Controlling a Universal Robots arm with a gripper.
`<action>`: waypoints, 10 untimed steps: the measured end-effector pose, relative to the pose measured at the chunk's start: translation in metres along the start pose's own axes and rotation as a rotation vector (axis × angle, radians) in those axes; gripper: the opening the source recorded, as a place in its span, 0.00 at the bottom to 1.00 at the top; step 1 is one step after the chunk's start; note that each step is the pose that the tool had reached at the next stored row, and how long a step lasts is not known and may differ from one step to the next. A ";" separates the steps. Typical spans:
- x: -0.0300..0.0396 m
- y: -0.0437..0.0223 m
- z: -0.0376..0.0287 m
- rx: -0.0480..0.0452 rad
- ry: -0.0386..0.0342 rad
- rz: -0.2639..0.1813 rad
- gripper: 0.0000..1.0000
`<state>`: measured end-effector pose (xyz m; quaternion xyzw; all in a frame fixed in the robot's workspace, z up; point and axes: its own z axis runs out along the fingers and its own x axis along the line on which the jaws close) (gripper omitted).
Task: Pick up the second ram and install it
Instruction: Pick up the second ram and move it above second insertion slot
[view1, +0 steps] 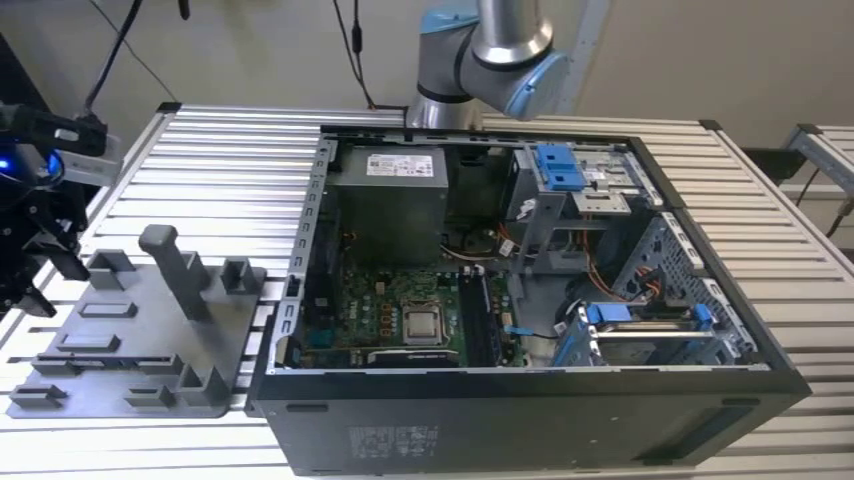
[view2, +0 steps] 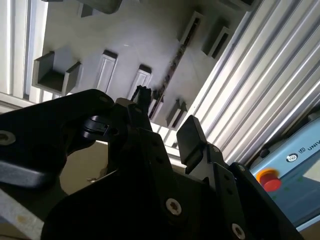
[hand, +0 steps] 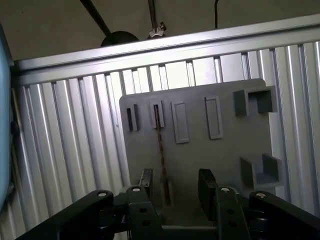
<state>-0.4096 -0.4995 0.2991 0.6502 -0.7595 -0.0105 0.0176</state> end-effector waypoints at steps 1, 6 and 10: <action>0.0000 0.0000 0.0012 0.0003 -0.0001 -0.003 0.50; 0.0001 0.0007 0.0064 0.0012 0.0001 -0.011 0.50; 0.0002 0.0020 0.0109 0.0020 0.0000 -0.011 0.50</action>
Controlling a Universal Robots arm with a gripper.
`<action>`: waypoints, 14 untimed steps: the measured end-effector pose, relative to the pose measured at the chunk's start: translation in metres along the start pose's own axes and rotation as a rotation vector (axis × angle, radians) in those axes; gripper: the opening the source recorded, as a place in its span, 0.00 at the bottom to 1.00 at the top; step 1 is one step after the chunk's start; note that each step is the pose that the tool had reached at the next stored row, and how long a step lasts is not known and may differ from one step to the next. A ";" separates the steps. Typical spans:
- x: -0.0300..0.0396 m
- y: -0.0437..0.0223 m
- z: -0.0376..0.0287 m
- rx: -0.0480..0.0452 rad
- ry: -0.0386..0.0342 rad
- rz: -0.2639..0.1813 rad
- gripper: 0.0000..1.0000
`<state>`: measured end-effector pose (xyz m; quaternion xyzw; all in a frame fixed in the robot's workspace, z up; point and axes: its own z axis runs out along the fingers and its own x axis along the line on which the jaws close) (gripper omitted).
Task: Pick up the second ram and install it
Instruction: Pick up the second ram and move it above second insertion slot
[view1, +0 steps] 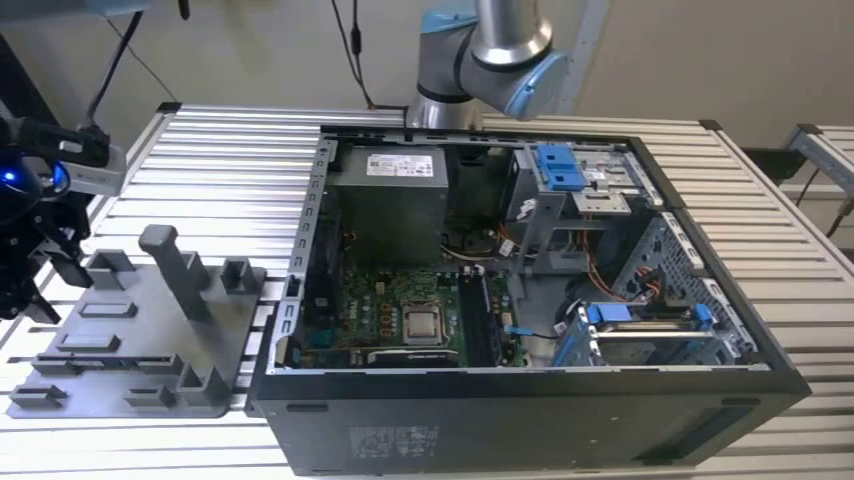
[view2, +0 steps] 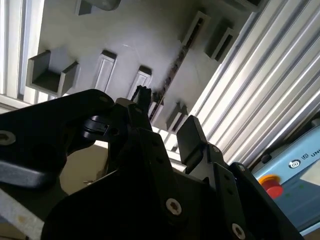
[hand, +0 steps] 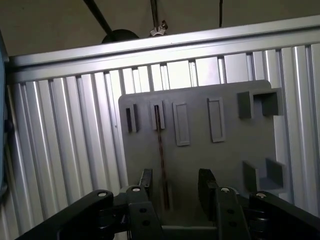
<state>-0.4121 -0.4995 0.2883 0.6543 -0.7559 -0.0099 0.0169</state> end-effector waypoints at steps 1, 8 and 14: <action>0.0000 0.0003 0.0013 0.0004 0.0000 0.000 0.50; 0.0003 0.0020 0.0110 0.0059 -0.0012 0.000 0.50; 0.0014 0.0025 0.0210 0.0119 -0.0113 0.000 0.50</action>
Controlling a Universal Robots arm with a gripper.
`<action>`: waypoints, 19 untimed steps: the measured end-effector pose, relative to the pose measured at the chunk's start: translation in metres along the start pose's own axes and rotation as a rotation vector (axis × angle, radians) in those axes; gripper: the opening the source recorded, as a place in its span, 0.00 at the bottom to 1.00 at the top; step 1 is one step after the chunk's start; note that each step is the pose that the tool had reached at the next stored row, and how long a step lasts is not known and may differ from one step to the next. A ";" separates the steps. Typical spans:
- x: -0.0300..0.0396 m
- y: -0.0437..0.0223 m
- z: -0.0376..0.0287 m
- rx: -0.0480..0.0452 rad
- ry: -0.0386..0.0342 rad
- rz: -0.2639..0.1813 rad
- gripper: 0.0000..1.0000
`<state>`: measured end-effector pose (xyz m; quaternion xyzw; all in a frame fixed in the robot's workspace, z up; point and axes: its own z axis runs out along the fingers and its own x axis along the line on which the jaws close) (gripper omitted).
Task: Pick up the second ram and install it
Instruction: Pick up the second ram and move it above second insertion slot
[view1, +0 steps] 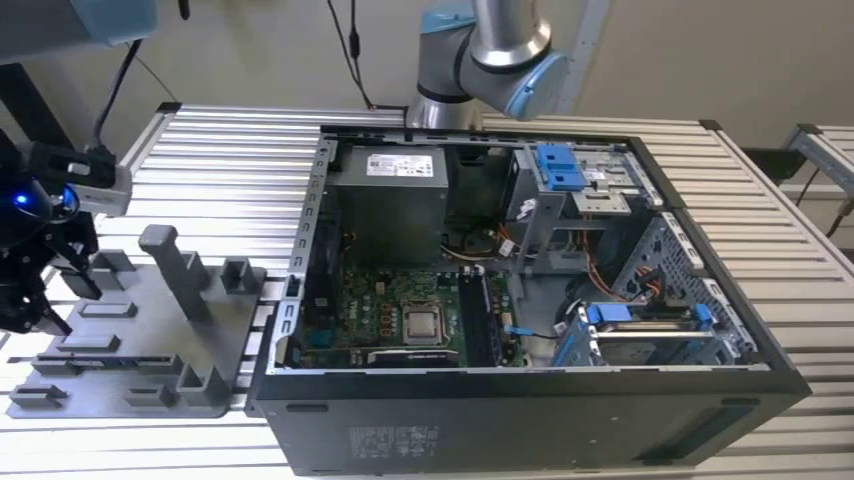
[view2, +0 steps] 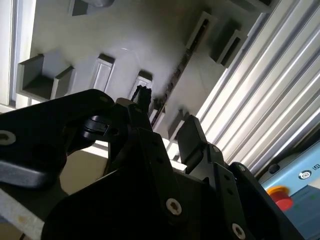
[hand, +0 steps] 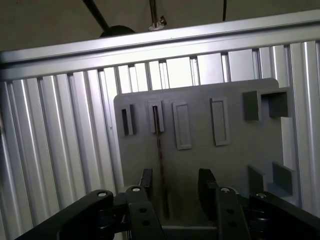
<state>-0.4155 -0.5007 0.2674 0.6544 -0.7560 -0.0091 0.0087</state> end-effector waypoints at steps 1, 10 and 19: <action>0.0002 0.0000 0.0017 0.0000 -0.0011 0.000 0.50; 0.0020 -0.0002 0.0162 -0.0006 -0.0072 -0.015 0.50; 0.0051 -0.0006 0.0293 -0.0013 -0.0101 -0.030 0.50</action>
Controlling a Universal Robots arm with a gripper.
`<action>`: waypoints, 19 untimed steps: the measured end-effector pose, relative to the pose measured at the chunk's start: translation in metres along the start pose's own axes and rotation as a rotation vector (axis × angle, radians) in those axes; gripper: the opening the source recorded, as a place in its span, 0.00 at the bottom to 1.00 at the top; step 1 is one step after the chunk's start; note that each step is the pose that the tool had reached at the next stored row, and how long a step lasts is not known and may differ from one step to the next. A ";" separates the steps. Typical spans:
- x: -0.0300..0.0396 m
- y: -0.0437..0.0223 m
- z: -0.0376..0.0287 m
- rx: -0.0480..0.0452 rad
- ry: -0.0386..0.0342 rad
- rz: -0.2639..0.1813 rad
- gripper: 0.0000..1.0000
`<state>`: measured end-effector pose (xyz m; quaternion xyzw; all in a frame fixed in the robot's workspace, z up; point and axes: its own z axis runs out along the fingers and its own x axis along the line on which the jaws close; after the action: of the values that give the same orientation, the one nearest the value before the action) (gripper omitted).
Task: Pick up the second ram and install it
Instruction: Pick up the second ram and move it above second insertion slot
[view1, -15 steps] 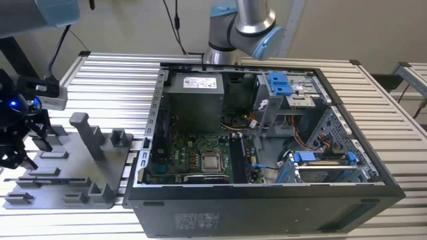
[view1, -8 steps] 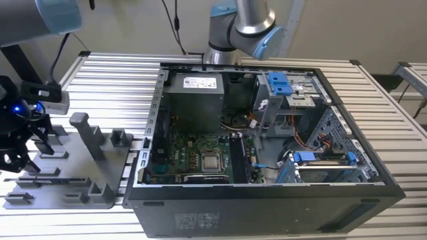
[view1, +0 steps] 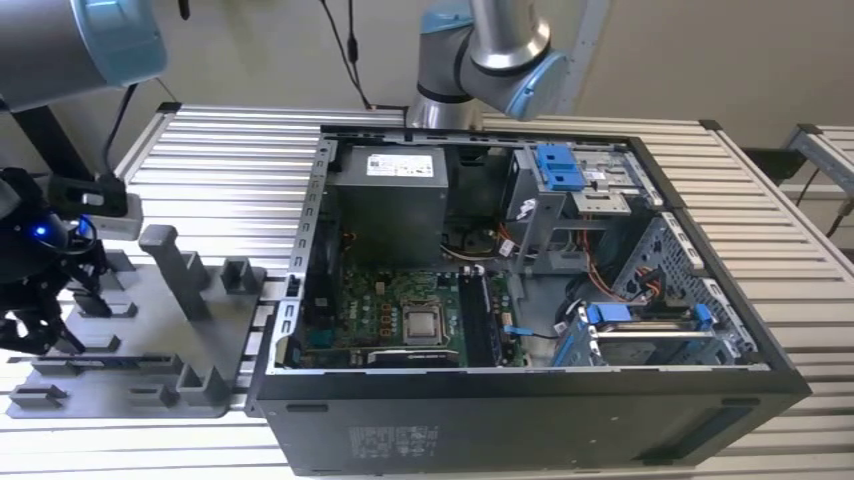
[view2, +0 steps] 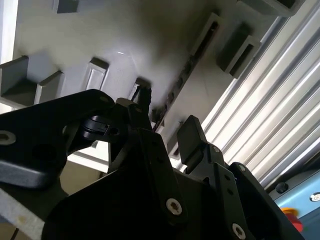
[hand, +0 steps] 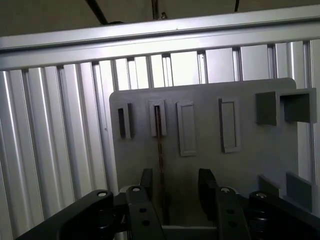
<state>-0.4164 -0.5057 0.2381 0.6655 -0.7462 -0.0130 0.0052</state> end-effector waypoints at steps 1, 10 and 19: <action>0.0006 -0.0001 0.0017 0.0000 -0.0006 -0.001 0.50; 0.0113 -0.0017 0.0165 -0.0001 -0.0077 -0.017 0.50; 0.0149 -0.0024 0.0274 0.0147 -0.0142 -0.031 0.50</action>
<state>-0.4164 -0.5205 0.2105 0.6769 -0.7359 -0.0123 -0.0052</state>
